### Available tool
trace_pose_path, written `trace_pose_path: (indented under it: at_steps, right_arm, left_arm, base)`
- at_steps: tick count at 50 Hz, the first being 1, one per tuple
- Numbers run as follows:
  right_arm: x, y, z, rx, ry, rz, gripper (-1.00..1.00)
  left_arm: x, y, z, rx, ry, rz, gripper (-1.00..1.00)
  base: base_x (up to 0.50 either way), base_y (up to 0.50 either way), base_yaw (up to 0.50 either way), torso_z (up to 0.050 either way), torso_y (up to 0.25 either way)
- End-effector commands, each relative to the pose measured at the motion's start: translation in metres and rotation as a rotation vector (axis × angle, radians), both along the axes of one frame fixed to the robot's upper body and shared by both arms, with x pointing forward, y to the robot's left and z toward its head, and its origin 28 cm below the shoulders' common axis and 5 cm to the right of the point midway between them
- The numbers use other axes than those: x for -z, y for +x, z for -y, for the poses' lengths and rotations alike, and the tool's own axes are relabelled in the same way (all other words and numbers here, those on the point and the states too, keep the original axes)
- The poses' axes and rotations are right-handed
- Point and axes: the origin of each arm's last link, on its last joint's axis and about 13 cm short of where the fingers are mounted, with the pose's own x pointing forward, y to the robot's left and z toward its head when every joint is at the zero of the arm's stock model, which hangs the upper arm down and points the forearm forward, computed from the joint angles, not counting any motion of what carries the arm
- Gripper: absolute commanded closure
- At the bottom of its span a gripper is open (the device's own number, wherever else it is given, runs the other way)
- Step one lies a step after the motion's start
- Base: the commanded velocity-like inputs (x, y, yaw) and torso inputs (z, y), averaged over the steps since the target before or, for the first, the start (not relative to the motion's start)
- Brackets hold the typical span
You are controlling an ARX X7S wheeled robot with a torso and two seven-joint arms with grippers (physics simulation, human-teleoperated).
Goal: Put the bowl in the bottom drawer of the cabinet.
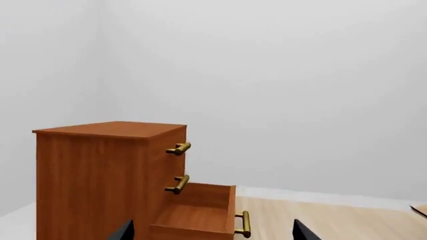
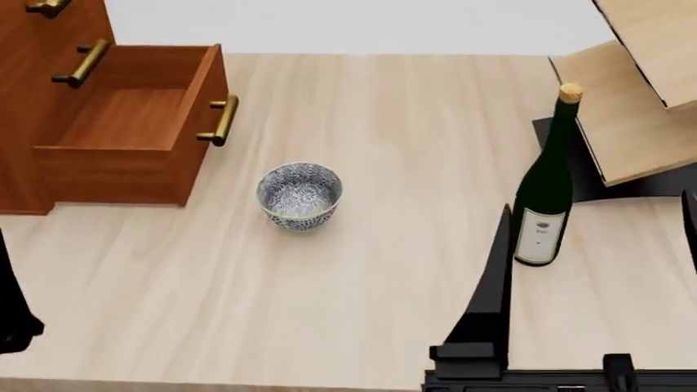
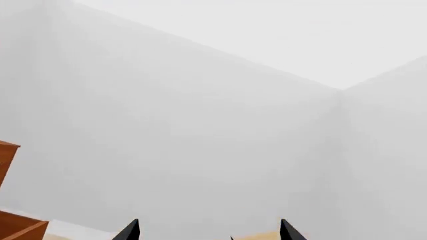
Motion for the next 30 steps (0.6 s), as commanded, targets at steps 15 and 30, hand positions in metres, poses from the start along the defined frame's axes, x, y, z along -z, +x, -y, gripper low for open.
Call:
trace_pose_path:
  at_steps: [15, 30]
  right_arm:
    - [-0.0103, -0.0099, -0.0016, 0.008, -0.021, 0.038, -1.00]
    - [-0.0099, -0.0099, -0.0013, 0.013, -0.018, 0.040, -1.00]
  left_arm:
    - [-0.0015, -0.0069, -0.0001, 0.002, 0.007, -0.001, -1.00]
    - [-0.0012, -0.0070, -0.0002, 0.005, 0.009, -0.004, -1.00]
  base:
    - [0.50, 0.00, 0.00, 0.000, 0.001]
    - [0.50, 0.00, 0.00, 0.000, 0.001]
